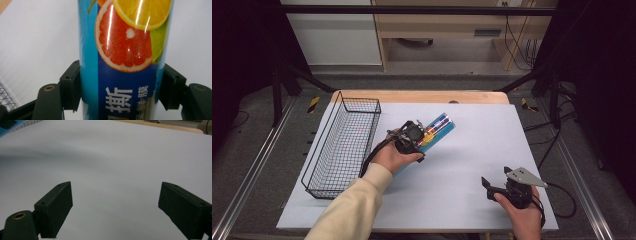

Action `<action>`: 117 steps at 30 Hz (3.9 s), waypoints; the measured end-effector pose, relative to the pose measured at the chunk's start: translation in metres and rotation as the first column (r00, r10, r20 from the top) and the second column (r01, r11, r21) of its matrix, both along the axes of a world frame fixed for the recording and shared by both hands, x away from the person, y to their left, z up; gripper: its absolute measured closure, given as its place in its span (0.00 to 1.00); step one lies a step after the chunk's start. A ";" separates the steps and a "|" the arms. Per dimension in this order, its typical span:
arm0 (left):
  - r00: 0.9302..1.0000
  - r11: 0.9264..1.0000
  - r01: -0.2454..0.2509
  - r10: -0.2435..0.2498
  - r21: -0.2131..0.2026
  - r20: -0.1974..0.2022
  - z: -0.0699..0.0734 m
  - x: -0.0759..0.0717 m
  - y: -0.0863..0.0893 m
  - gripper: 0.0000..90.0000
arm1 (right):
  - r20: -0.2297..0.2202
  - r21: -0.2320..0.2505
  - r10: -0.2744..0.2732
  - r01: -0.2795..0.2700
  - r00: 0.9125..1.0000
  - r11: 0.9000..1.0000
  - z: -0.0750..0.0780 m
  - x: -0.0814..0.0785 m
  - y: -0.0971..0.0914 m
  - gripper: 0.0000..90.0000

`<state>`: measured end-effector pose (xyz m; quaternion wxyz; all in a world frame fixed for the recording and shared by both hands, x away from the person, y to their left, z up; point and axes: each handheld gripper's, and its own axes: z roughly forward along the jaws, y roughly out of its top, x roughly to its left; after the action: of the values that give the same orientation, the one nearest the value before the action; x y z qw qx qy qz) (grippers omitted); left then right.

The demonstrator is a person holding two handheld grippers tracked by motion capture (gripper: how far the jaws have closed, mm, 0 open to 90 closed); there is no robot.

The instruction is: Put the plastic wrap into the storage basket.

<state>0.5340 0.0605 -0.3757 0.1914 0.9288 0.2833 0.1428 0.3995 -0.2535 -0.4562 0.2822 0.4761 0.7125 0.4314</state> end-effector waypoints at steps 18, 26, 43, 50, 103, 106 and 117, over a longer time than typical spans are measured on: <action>0.992 0.998 -0.063 0.064 -0.010 0.107 0.081 -0.032 -0.003 0.36 | 0.004 0.012 0.027 -0.027 1.000 1.000 0.001 -0.001 0.004 0.14; 0.985 0.988 -0.140 0.132 0.065 0.114 0.106 -0.043 0.012 0.36 | 0.007 0.021 0.016 -0.017 1.000 1.000 0.001 -0.002 0.003 0.14; 0.961 0.950 -0.271 0.257 0.152 0.105 0.115 -0.043 0.061 0.36 | 0.013 0.030 0.005 -0.006 1.000 1.000 0.003 -0.003 0.002 0.14; 0.949 0.930 -0.315 0.305 0.189 0.082 0.103 -0.040 0.076 0.36 | 0.015 0.033 0.006 -0.007 1.000 0.999 0.003 -0.003 0.002 0.14; 0.900 0.851 -0.428 0.431 0.305 0.061 0.096 -0.029 0.117 0.36 | 0.010 0.041 0.017 -0.017 1.000 0.999 0.003 -0.001 0.002 0.14; 0.897 0.848 -0.432 0.438 0.305 0.054 0.095 -0.030 0.119 0.36 | 0.011 0.040 0.022 -0.022 1.000 0.999 0.003 -0.001 0.003 0.14; 0.888 0.832 -0.446 0.458 0.330 0.045 0.098 -0.035 0.127 0.36 | 0.009 0.047 0.028 -0.028 1.000 0.999 0.004 -0.001 0.003 0.14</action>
<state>0.4992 0.1873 -0.2776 -0.0117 0.8567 0.4697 0.2130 0.3989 -0.2500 -0.4525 0.2680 0.4707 0.7075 0.4539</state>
